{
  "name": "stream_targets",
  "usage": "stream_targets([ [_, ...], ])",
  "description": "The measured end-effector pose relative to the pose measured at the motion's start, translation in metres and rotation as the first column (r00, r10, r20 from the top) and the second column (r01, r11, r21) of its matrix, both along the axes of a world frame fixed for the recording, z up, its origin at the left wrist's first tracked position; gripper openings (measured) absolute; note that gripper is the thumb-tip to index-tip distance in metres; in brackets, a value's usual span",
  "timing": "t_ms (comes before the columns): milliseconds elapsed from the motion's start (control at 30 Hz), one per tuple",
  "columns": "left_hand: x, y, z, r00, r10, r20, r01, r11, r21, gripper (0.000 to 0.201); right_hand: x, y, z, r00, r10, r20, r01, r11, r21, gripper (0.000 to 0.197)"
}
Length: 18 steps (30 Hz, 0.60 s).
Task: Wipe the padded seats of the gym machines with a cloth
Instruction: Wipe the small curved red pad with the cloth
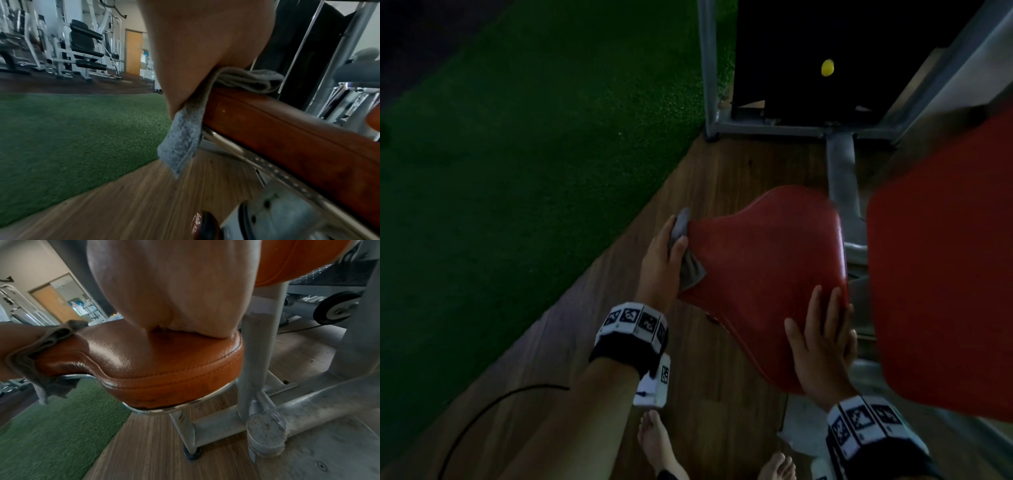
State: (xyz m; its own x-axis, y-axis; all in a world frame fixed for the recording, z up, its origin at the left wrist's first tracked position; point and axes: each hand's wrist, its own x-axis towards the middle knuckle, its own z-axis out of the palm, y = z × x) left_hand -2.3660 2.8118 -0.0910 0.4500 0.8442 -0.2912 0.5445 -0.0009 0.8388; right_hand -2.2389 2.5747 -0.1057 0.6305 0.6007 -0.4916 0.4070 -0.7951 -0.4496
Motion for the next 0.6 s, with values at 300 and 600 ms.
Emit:
stream_targets([
  [300,-0.009,-0.029,-0.006,0.976,0.191,0.103,-0.189,0.982,-0.025,0.048,0.002,0.004,0.007,0.999,-0.008,-0.041,0.006,0.999,-0.049,0.071],
  [600,-0.004,-0.038,-0.009,0.985,0.15,0.089,-0.15,0.989,0.004,0.058,0.002,0.003,0.005,1.0,0.009,-0.027,-0.009,1.0,-0.026,0.072],
])
